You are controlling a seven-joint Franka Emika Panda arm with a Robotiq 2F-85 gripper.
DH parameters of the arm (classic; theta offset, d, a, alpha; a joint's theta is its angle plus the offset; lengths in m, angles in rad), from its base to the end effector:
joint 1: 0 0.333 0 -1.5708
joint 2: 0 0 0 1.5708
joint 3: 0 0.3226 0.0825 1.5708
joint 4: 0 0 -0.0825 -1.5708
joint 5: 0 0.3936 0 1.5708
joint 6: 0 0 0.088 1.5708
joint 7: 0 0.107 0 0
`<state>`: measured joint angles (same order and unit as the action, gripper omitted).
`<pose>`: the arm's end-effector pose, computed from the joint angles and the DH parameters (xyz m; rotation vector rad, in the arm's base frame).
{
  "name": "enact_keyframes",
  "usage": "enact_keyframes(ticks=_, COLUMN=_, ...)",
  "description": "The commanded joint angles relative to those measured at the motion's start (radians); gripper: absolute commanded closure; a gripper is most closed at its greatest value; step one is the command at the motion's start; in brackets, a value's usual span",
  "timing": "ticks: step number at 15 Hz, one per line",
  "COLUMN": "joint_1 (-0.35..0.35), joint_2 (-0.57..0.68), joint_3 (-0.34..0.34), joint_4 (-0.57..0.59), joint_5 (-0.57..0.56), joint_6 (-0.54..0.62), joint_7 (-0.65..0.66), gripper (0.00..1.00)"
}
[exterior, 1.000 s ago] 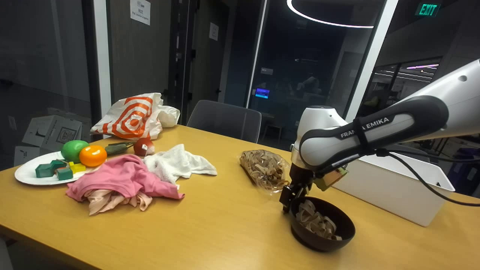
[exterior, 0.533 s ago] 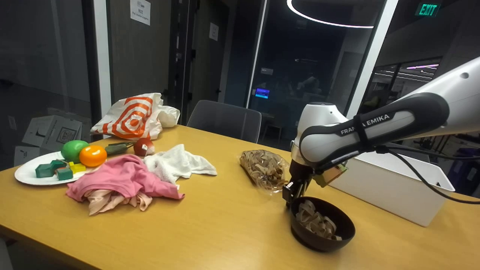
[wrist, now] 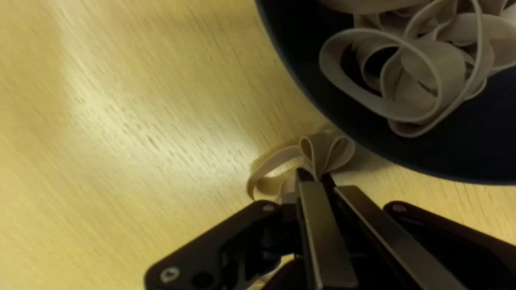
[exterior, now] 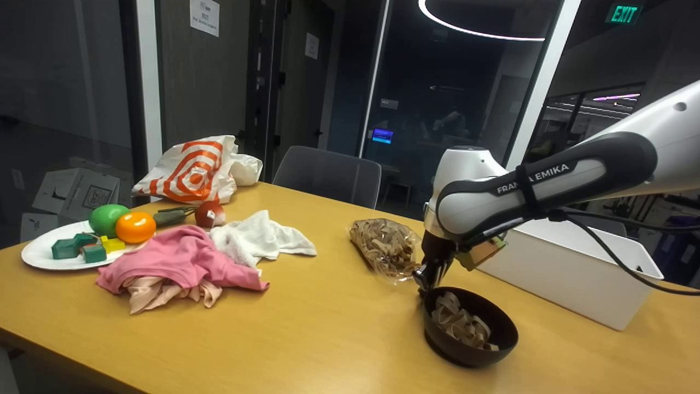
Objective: Put the rubber bands into the bowl
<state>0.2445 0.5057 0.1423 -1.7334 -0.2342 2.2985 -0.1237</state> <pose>0.6381 0.2442 0.2977 2.8826 0.9567 0.1239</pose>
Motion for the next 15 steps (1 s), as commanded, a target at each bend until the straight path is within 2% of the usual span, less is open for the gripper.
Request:
enact_keyframes(ticks=1, joint_1=0.014, joint_2=-0.058, joint_3=-0.031, joint_4=-0.002, joint_5=-0.045, joint_6=-0.028, joint_7=0.047, gripper=0.95)
enact_keyframes(ticks=7, joint_1=0.011, joint_2=-0.147, joint_3=-0.057, joint_4=-0.013, joint_5=-0.099, joint_6=-0.067, joint_7=0.124, gripper=0.95)
enact_keyframes(ticks=15, joint_1=-0.010, joint_2=-0.315, joint_3=-0.018, joint_4=-0.087, joint_5=-0.041, joint_6=-0.244, joint_7=0.107, gripper=0.94)
